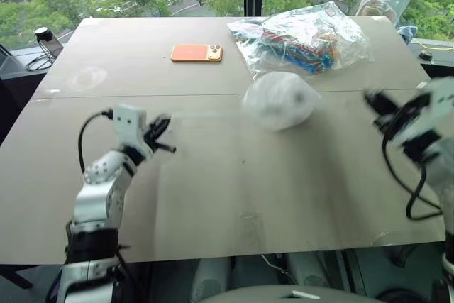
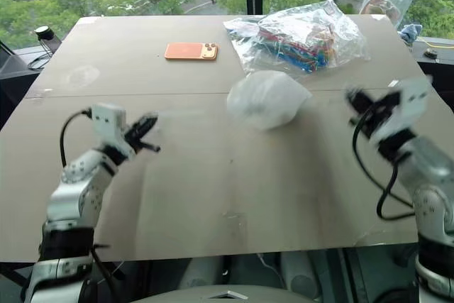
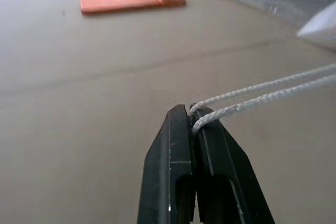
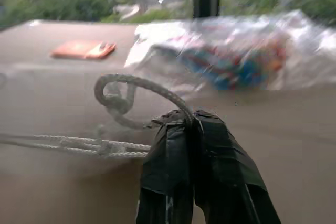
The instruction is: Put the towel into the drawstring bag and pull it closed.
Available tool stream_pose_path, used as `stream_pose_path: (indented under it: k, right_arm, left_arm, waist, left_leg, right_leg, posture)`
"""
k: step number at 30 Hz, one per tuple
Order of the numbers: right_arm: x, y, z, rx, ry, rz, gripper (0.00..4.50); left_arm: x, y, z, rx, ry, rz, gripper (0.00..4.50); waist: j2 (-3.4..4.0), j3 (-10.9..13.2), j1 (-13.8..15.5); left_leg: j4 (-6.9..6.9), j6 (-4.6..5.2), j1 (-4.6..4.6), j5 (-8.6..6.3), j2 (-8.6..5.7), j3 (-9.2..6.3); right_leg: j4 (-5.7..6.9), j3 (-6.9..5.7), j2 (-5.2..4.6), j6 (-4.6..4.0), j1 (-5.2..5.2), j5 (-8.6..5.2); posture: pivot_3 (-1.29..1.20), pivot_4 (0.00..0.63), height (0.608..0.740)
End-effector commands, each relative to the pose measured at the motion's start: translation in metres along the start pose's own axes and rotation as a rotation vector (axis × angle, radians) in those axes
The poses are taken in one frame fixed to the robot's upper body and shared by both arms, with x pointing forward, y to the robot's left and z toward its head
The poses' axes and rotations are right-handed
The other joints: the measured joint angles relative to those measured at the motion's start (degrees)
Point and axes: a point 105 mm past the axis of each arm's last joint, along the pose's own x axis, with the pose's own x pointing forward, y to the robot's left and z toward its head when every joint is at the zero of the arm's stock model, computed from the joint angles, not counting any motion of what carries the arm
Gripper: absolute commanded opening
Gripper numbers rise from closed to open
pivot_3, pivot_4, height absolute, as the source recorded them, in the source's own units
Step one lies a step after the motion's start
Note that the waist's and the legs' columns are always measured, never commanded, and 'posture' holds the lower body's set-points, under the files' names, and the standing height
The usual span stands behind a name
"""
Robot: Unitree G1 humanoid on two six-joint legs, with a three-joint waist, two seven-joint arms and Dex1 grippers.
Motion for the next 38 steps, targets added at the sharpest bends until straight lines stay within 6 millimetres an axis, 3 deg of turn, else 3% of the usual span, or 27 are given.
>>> stream_pose_path:
  k: [1, 6, 7, 9, 10, 14, 15, 18, 21, 24, 25, 26, 30, 35, 38]
  right_arm:
    - [0.005, 0.021, -0.001, -0.024, -0.016, 0.072, 0.00]
    - [0.004, 0.024, -0.037, -0.164, 0.122, 0.065, 0.00]
    - [0.000, 0.025, -0.042, -0.180, 0.142, 0.087, 0.00]
    - [-0.010, 0.022, -0.048, -0.168, 0.152, 0.099, 0.66]
    - [-0.017, 0.022, -0.050, -0.155, 0.160, 0.115, 0.98]
    - [-0.048, 0.017, -0.054, -0.156, 0.205, 0.133, 2.87]
    - [-0.059, 0.014, -0.055, -0.170, 0.226, 0.126, 3.64]
    - [-0.085, 0.007, -0.057, -0.218, 0.282, 0.124, 4.05]
    - [-0.093, 0.002, -0.054, -0.252, 0.290, 0.125, 4.05]
    - [-0.087, -0.014, -0.051, -0.291, 0.266, 0.062, 4.05]
    - [-0.084, -0.014, -0.048, -0.280, 0.252, 0.068, 4.05]
    - [-0.082, -0.012, -0.047, -0.274, 0.241, 0.080, 4.05]
    - [-0.086, -0.009, -0.047, -0.300, 0.220, 0.103, 4.05]
    - [-0.100, -0.013, -0.044, -0.323, 0.182, 0.073, 4.05]
    - [-0.103, -0.017, -0.049, -0.341, 0.187, 0.057, 4.05]
  left_arm:
    - [-0.002, -0.036, 0.014, -0.004, -0.045, -0.157, 0.07]
    - [-0.021, -0.063, 0.007, -0.051, -0.004, -0.327, 0.07]
    - [-0.027, -0.066, 0.007, -0.054, 0.000, -0.351, 0.29]
    - [-0.038, -0.068, 0.005, -0.061, 0.023, -0.394, 0.81]
    - [-0.044, -0.068, 0.004, -0.064, 0.034, -0.410, 1.34]
    - [-0.073, -0.059, -0.012, -0.079, 0.133, -0.405, 3.16]
    - [-0.086, -0.062, -0.022, -0.079, 0.188, -0.421, 3.85]
    - [-0.111, -0.069, -0.029, -0.090, 0.235, -0.420, 4.47]
    - [-0.115, -0.064, -0.028, -0.065, 0.222, -0.380, 4.47]
    - [-0.092, -0.023, -0.003, -0.092, 0.070, -0.150, 4.47]
    - [-0.086, -0.018, 0.006, -0.090, 0.041, -0.137, 4.47]
    - [-0.085, -0.019, 0.009, -0.068, 0.043, -0.162, 4.47]
    - [-0.102, -0.046, -0.012, -0.056, 0.144, -0.291, 4.47]
    - [-0.108, -0.064, -0.011, -0.092, 0.126, -0.302, 4.47]
    - [-0.110, -0.064, -0.017, -0.105, 0.133, -0.275, 4.47]
  waist:
    - [0.00, 0.0, 0.1]
    - [0.00, 0.0, 0.1]
    - [0.00, 0.0, 0.1]
    - [0.00, 0.0, 0.1]
    - [0.00, 0.0, 0.2]
    - [0.00, 0.0, 0.2]
    - [0.00, 0.0, 0.2]
    - [0.02, -0.1, 0.2]
    - [-0.01, -0.2, 0.3]
    - [-0.01, -0.1, 0.5]
    - [-0.01, -0.1, 0.5]
    - [-0.05, -0.2, 0.5]
    - [-0.01, -0.2, -0.1]
    - [-0.06, -0.3, 0.6]
    - [-0.05, -0.3, 0.6]
  left_leg:
    - [0.02, 0.00, 0.00, 0.00, 0.00, 0.00]
    - [0.32, 0.00, 0.09, 0.01, 0.02, 0.01]
    - [0.33, 0.01, 0.08, 0.01, 0.03, 0.01]
    - [0.31, 0.00, 0.05, 0.01, 0.03, 0.01]
    - [0.30, 0.00, 0.05, 0.00, 0.03, 0.01]
    - [0.23, 0.00, 0.02, 0.00, 0.04, 0.02]
    - [0.23, 0.01, 0.03, -0.01, 0.04, 0.02]
    - [0.32, 0.01, 0.05, -0.02, 0.09, 0.11]
    - [0.26, 0.07, 0.12, -0.06, 0.10, 0.20]
    - [0.39, 0.07, 0.15, -0.06, 0.19, 0.18]
    - [0.54, 0.07, 0.11, -0.06, 0.20, 0.10]
    - [0.64, 0.07, 0.05, -0.06, 0.21, 0.06]
    - [0.70, 0.05, 0.07, -0.07, 0.28, 0.31]
    - [0.59, 0.27, -0.04, -0.42, 0.26, 0.71]
    - [0.59, 0.27, 0.00, -0.44, 0.25, 0.79]
  right_leg:
    - [-0.01, 0.00, 0.01, 0.00, 0.00, -0.01]
    - [0.04, 0.00, 0.06, 0.02, 0.12, -0.24]
    - [0.05, 0.01, 0.06, 0.02, 0.12, -0.25]
    - [0.04, 0.01, 0.06, 0.02, 0.10, -0.25]
    - [0.04, 0.01, 0.07, 0.03, 0.10, -0.25]
    - [-0.02, 0.01, 0.06, 0.15, 0.08, -0.19]
    - [-0.03, 0.01, 0.06, 0.14, 0.09, -0.20]
    - [-0.03, 0.08, 0.05, 0.03, 0.08, -0.29]
    - [-0.12, 0.14, 0.02, 0.03, 0.11, -0.30]
    - [-0.10, 0.11, 0.09, 0.03, 0.11, -0.30]
    - [-0.07, -0.01, 0.09, 0.03, 0.11, -0.30]
    - [-0.01, -0.07, 0.09, 0.03, 0.11, -0.30]
    - [-0.01, 0.04, 0.07, 0.03, 0.19, -0.30]
    - [-0.12, 0.44, 0.07, 0.08, 0.03, -0.34]
    - [-0.15, 0.51, 0.06, 0.21, 0.06, -0.43]
  posture:
    - [0.00, 0.150, 0.734]
    - [0.00, 0.150, 0.734]
    - [0.00, 0.150, 0.734]
    - [0.00, 0.150, 0.734]
    - [0.00, 0.150, 0.734]
    - [0.00, 0.150, 0.734]
    - [0.00, 0.150, 0.734]
    - [0.00, 0.150, 0.734]
    - [0.00, 0.150, 0.734]
    - [0.00, 0.150, 0.734]
    - [0.00, 0.150, 0.734]
    - [0.00, 0.150, 0.734]
    - [0.00, 0.150, 0.734]
    - [0.00, 0.150, 0.734]
    - [0.00, 0.150, 0.734]
